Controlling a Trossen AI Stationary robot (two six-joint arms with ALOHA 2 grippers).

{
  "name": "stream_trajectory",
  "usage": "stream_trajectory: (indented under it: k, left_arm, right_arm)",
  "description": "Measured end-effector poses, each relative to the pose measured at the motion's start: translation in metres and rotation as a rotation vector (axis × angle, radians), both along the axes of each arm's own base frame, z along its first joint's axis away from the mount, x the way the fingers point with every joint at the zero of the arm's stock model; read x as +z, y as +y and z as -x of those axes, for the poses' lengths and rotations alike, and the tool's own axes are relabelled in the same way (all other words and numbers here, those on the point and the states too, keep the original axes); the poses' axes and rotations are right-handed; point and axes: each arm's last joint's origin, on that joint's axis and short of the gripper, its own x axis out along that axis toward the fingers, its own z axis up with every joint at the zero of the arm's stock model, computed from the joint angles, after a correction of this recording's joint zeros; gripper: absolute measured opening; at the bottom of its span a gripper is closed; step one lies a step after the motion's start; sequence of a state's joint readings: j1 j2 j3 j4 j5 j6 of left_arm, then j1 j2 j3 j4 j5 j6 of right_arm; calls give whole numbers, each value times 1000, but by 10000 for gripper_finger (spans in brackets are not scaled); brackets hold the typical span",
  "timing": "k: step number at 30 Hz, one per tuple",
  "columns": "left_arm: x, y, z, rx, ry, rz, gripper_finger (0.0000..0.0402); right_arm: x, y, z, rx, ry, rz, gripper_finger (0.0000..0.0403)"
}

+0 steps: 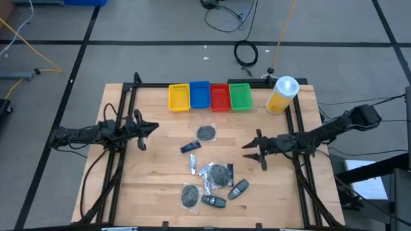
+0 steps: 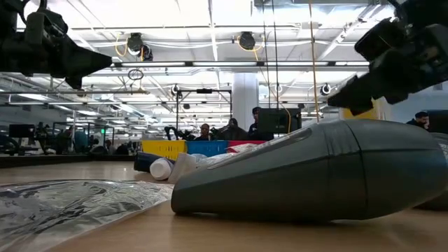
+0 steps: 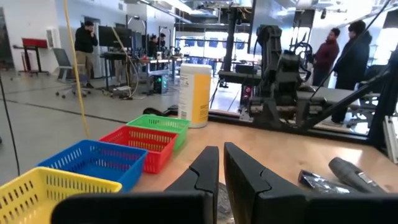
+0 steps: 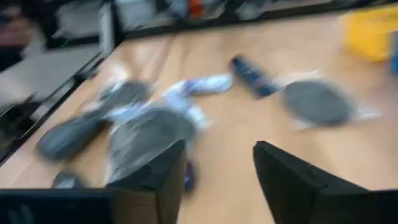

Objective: Pick & Place Travel size toiletries
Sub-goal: Put the gray deodorant into the green basket

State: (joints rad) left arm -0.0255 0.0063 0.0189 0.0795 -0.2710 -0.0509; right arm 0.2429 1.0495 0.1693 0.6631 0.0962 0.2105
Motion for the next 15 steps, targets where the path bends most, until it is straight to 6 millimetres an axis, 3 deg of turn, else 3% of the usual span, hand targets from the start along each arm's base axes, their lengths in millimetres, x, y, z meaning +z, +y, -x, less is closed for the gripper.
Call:
stream_trajectory:
  k: [6, 9, 15]
  left_arm:
    - [0, 0, 0, -2, -1, 11, 26]
    - [0, 0, 0, -3, -6, 28, 26]
    - [0, 0, 0, -4, -4, 26, 26]
  right_arm:
    - [-10, 10, -26, 127, 120, 42, 261]
    - [-16, 18, -39, 270, 181, 10, 292]
    - [-9, 43, -49, 493, 261, -73, 327]
